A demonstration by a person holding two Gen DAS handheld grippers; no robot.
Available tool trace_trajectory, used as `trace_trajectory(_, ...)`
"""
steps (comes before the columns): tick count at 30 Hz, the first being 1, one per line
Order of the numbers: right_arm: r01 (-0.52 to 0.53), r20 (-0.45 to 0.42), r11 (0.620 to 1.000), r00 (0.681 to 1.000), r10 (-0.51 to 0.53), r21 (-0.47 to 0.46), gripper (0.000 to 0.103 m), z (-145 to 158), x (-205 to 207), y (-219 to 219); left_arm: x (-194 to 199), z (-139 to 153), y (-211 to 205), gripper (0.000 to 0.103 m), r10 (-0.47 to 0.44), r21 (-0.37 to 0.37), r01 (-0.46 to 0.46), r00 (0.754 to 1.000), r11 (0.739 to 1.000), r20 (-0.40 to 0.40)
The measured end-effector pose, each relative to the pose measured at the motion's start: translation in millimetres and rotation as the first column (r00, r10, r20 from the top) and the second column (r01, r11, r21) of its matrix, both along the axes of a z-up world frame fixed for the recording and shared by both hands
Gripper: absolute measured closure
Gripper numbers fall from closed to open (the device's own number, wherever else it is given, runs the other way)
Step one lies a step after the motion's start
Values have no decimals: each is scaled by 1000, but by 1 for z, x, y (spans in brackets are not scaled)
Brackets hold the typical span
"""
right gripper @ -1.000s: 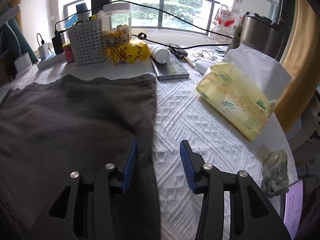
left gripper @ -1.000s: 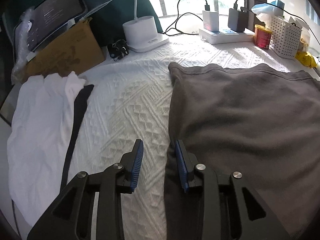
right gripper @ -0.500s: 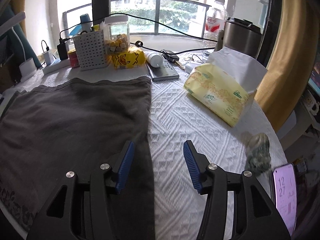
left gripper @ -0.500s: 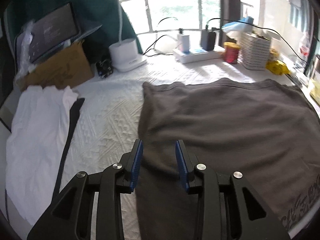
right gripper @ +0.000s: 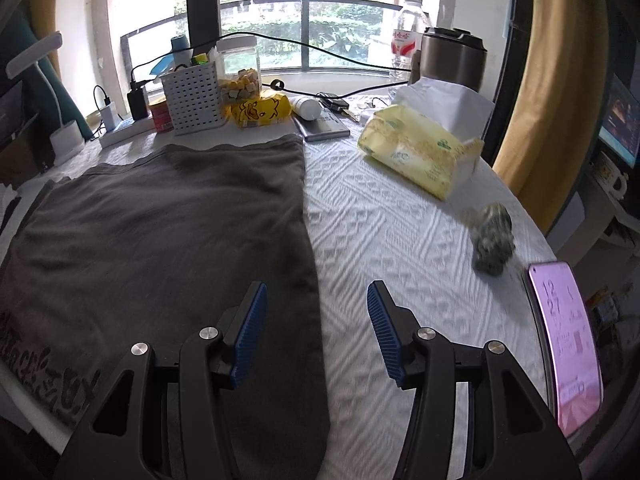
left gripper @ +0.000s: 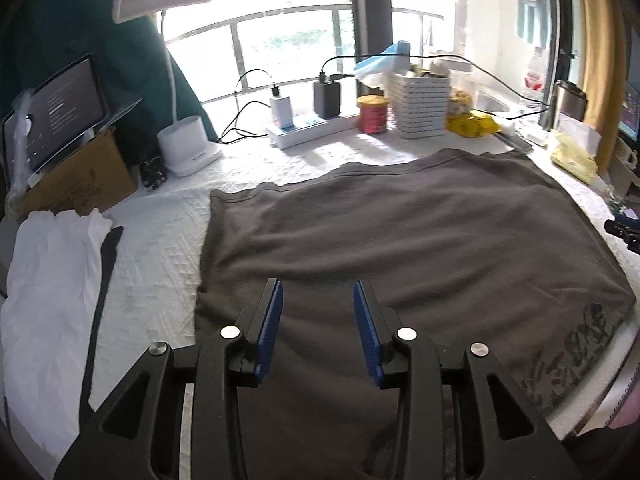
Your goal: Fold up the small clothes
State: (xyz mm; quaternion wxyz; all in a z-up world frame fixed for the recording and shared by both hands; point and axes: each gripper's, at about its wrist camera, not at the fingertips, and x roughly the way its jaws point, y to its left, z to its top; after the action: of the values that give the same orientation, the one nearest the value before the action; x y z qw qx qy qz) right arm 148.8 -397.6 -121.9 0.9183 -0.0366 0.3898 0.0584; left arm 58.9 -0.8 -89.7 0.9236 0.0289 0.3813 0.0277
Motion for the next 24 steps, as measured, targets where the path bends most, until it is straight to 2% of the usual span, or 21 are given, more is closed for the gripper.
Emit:
trace_trajectory(5,-9,-21,999,1000,10,40,44,-2,-21,2,-12,-2,-8,66,-31,-26,31,1000,999,5)
trace_trajectory(7,-7,-20,999,1000,8,53,23,-2,-28,1,-17,-5,-10,66,-40,-36,40,999,999,0)
trace_trajectory(8,-4,-18,998,1000,5,60,21,-2,-33,1,-19,-6,-11,66,-41,-39,41,999,998,-3)
trace_trajectory(13,5,-20,997,1000,-3,77,20,-1,-59,2,-30,-11,-13,64,-57,-70,56,998,996,-9)
trace_trajectory(15,4,-29,997,1000,-2,81,20,-3,-66,3,-35,-12,-13,49,-64,-84,63,998,994,-6)
trace_trajectory(16,5,-34,996,999,-2,86,20,-4,-70,4,-37,-12,-13,47,-67,-93,66,998,994,-2)
trace_trajectory(24,12,-88,990,996,0,144,20,-15,-101,8,-46,-16,-15,47,-89,-135,89,996,987,4)
